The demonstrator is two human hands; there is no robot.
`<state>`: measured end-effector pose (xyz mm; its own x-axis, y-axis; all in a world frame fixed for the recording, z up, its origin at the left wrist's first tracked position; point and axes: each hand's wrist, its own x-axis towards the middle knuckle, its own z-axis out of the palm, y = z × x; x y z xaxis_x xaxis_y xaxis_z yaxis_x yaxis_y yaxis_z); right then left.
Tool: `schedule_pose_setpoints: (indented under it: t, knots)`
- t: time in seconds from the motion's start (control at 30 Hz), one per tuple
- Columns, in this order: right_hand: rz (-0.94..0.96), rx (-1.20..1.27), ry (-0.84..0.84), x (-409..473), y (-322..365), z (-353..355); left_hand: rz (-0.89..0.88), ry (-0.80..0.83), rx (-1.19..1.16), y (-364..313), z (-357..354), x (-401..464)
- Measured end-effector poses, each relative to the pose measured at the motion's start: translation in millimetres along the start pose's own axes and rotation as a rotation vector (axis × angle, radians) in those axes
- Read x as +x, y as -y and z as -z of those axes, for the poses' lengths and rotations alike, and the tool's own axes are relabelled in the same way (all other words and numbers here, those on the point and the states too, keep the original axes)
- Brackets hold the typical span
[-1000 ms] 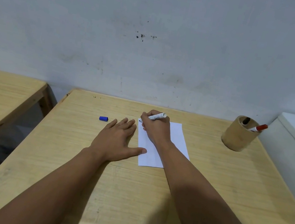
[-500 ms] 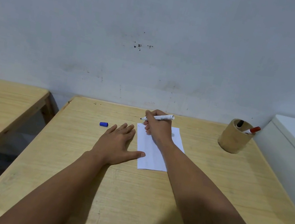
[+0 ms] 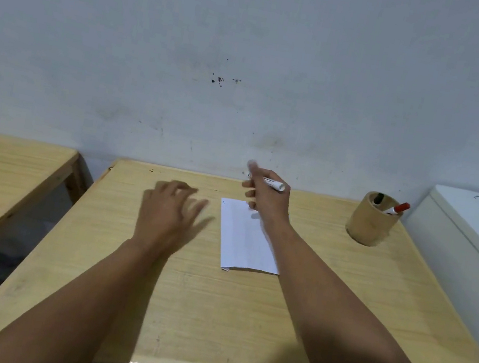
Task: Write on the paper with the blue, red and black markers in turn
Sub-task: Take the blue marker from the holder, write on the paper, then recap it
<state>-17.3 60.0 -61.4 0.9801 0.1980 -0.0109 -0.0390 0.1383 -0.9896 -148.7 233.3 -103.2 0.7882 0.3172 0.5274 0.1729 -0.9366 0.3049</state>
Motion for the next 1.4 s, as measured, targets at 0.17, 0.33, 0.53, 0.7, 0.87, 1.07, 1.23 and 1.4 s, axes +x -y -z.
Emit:
schedule_pose_setpoints:
  t: [0.17, 0.33, 0.53, 0.7, 0.87, 1.07, 1.23, 1.4]
  knots:
    - [-0.12, 0.105, -0.038, 6, 20, 29, 0.167, 0.297, 0.147, 43, 15, 14]
    - [-0.106, -0.024, 0.048, -7, 26, 54, 0.229, 0.279, -0.202, 29, 24, 25]
    - [0.064, -0.282, 0.133, -25, 23, 68, 0.268, 0.352, -0.657, -29, 42, 50]
    - [0.178, -0.347, 0.133, -32, 27, 79, 0.267, 0.33, -0.81, -57, 49, 57]
    - [0.188, -0.336, 0.121, -34, 38, 92, 0.195, 0.392, -0.768, -79, 48, 60]
    - [0.216, -0.349, 0.109, -41, 55, 104, 0.138, 0.454, -0.797, -114, 49, 73]
    - [0.26, -0.41, 0.088, -36, 90, 129, 0.142, 0.441, -1.002, -154, 55, 105]
    - [0.352, -0.83, 0.058, -8, 139, 175, 0.106, 0.435, -1.129, -215, 38, 134]
